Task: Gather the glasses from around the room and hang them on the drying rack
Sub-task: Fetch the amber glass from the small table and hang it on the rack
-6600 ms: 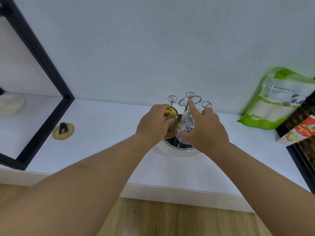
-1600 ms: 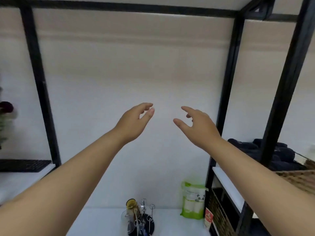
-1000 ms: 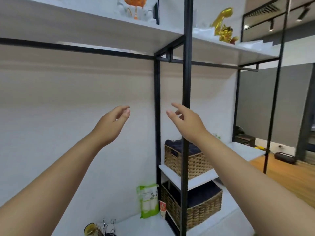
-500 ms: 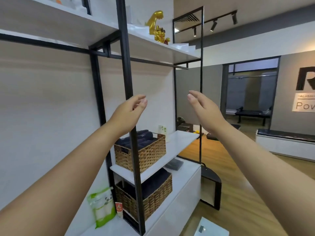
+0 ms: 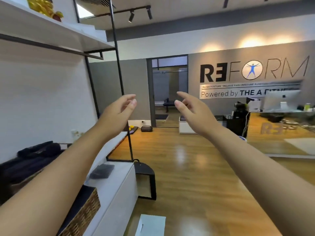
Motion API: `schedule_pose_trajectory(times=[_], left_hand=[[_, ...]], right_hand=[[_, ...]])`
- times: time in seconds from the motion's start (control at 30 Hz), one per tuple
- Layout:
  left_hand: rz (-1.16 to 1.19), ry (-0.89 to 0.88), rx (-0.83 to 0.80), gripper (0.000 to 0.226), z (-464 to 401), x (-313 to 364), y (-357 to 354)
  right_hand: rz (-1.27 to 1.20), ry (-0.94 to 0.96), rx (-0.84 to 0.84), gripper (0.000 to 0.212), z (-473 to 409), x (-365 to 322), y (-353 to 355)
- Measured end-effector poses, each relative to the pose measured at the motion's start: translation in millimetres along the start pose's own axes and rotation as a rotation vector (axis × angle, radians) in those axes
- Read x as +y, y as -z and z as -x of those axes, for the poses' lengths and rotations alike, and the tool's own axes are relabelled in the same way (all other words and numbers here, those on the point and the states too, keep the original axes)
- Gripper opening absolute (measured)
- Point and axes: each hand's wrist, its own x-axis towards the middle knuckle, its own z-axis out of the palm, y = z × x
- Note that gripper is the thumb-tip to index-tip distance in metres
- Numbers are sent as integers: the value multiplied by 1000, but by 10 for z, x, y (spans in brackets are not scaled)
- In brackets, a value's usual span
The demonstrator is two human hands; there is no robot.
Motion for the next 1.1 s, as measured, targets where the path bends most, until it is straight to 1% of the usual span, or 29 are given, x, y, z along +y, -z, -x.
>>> schedule_pose_trajectory(times=[0.23, 0.43, 0.63, 0.77, 0.83, 0.9, 0.97, 1.1], left_hand=[[182, -60, -144, 47, -872, 49, -1332], [261, -92, -262, 48, -1557, -217, -2509], [340, -237, -408, 47, -2398, -224, -3691], [420, -360, -485, 44, -3001, -55, -4286], [475, -424, -512, 43, -3223, 79, -4593], [521, -485, -549, 43, -3337, 240, -4939], [579, -542, -601, 45, -3379, 463, -5322], [697, -635, -718, 47, -3404, 1033, -6090]], right_hand=[[67, -135, 72, 62, -195, 1058, 399], [145, -264, 147, 69, -435, 1991, 500], [265, -414, 286, 71, -633, 2722, 784], [384, -524, 426, 72, -737, 3064, 1174], [425, -571, 475, 68, -707, 3206, 1352], [473, -611, 518, 66, -629, 3320, 1530], [520, -657, 574, 68, -525, 3409, 1750], [630, -713, 681, 70, -253, 3597, 2283]])
